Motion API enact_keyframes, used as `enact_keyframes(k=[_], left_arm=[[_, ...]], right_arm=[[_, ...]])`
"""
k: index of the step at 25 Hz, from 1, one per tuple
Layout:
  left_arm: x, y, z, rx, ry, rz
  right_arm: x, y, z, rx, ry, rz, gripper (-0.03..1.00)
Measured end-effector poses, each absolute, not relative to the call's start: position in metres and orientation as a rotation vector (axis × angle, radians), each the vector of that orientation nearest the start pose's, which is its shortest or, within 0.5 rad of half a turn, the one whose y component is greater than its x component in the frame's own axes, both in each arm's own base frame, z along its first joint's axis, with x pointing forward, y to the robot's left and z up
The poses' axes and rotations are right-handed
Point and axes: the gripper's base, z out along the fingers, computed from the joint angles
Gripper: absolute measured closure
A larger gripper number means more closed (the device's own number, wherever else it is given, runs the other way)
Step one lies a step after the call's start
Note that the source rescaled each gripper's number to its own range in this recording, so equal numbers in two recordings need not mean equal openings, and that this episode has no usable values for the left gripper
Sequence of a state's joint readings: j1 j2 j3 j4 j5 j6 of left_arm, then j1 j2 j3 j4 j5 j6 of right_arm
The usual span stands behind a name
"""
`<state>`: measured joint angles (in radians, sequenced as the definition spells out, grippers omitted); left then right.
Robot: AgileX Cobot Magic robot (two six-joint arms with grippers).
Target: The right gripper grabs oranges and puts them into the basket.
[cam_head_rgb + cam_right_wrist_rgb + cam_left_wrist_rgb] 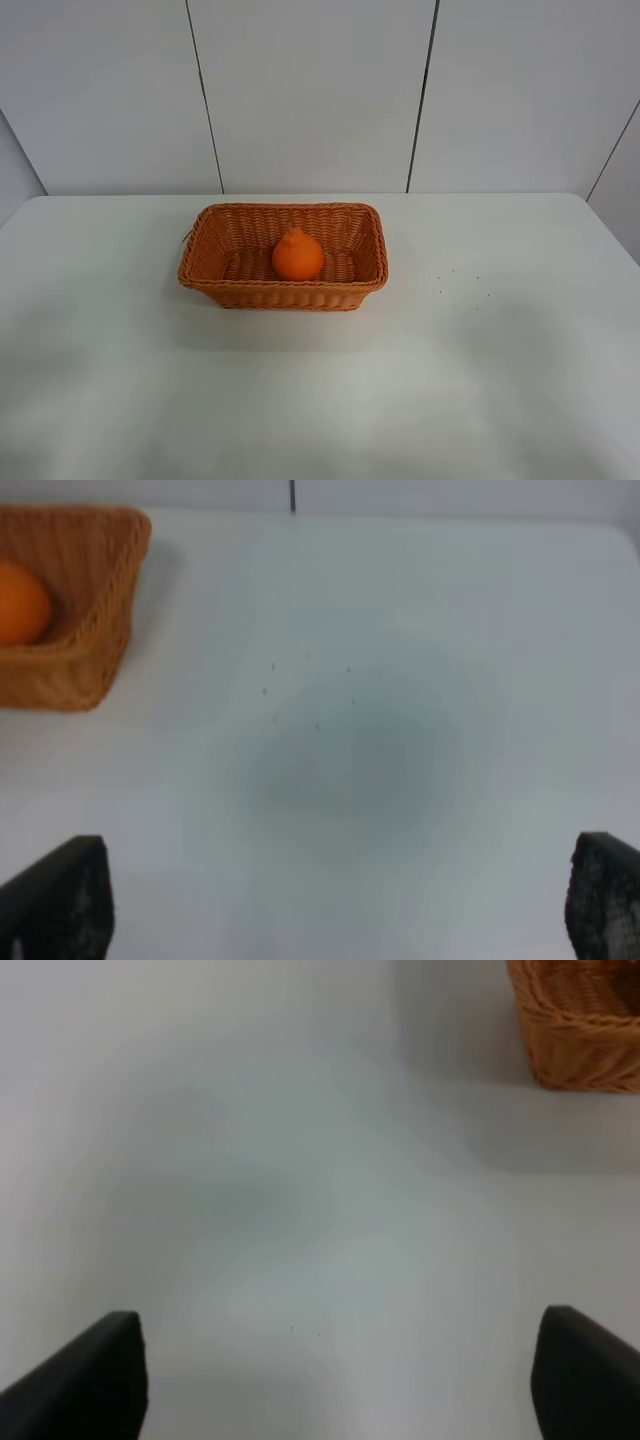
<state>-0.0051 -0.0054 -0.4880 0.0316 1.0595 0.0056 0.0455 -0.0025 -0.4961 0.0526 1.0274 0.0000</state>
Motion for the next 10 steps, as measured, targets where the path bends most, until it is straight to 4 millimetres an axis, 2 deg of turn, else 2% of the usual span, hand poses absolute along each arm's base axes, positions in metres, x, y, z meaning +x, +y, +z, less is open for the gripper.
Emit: enact_keyframes(k=[10], left_arm=[[-0.0043,0.0025,0.2740,0.010,2.050,0.038]], right_arm=[[-0.0041,0.0029,0.2789,-0.038,2.010,0.082,-0.03]])
